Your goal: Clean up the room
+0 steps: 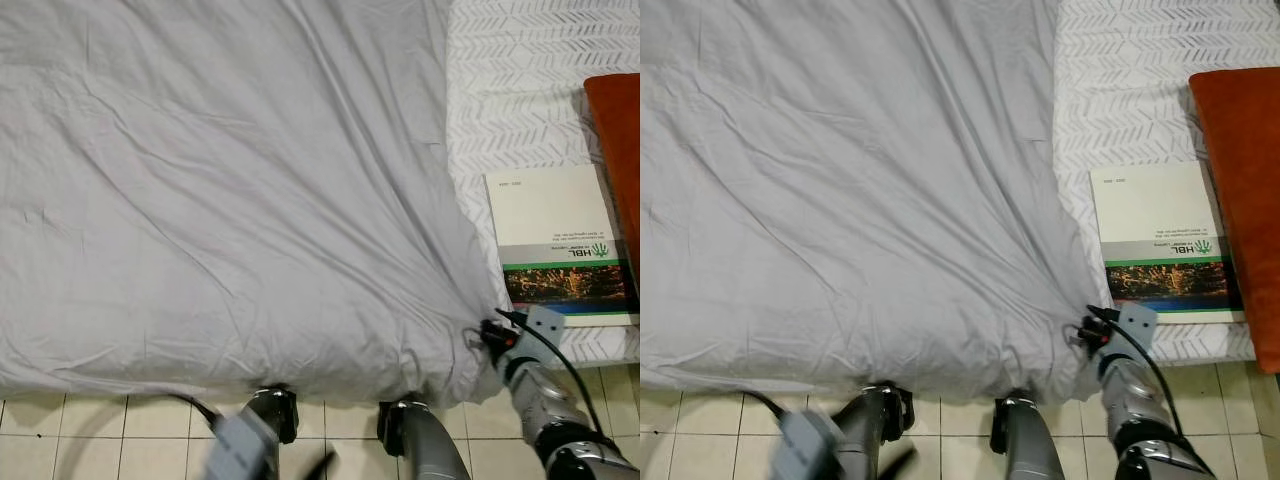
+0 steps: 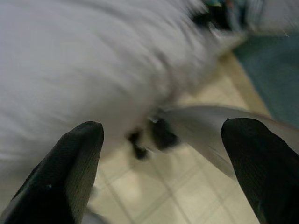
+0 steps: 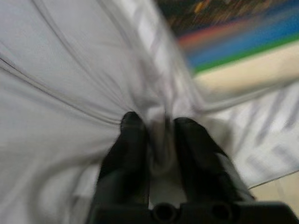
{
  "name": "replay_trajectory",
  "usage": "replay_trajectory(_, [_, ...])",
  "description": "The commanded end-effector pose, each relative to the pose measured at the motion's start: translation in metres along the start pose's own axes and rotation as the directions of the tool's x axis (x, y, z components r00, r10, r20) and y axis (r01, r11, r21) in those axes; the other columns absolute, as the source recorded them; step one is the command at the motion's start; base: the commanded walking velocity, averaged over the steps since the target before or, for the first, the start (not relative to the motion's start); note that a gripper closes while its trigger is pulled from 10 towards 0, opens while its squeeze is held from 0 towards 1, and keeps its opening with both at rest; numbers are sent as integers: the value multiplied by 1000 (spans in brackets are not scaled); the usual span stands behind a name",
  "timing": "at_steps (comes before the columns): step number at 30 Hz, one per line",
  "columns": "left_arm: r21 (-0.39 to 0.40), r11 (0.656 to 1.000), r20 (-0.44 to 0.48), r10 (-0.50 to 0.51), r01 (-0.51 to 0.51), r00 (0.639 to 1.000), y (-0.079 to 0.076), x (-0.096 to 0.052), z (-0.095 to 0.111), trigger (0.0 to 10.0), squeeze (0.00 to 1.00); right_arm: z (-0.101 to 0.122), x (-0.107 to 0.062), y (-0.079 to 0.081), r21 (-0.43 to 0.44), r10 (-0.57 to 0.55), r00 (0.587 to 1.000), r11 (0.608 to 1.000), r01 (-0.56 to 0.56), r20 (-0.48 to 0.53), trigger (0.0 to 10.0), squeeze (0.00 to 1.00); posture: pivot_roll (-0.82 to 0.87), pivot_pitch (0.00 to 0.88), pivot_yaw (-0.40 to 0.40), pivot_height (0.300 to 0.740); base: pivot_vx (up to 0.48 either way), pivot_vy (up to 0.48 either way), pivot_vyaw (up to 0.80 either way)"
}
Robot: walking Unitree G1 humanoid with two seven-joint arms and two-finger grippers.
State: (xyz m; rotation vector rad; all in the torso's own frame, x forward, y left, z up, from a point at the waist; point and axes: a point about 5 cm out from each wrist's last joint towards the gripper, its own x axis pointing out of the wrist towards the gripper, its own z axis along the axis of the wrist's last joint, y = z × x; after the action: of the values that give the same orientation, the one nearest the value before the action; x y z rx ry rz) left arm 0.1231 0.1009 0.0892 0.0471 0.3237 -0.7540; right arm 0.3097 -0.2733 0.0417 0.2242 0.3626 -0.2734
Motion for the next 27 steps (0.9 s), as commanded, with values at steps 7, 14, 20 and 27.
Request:
replay_trajectory(7, [303,953,47,16,-30,999,-3,23,-31,10000,0,-13,-17,-58,143,-206,977,967,211,-54,0,0,87,671,15,740,0,0,0])
replay_trajectory(14, [543,830,107,85,-129,991,15,26,-38,10000,0,-1,-26,-86,103,-280,960,955,278,5,0,0,71,675,11,740,0,0,0])
replay_trajectory(20, [579,789,150,146,-206,978,30,21,-42,10000,0,1,-45,-122,-124,-390,921,912,390,29,0,0,69,676,11,740,0,0,0])
replay_trajectory(27, [567,791,104,209,-230,972,28,18,-53,10000,0,-12,-57,-137,-317,-466,885,837,445,12,10000,0,74,667,10,740,0,0,0])
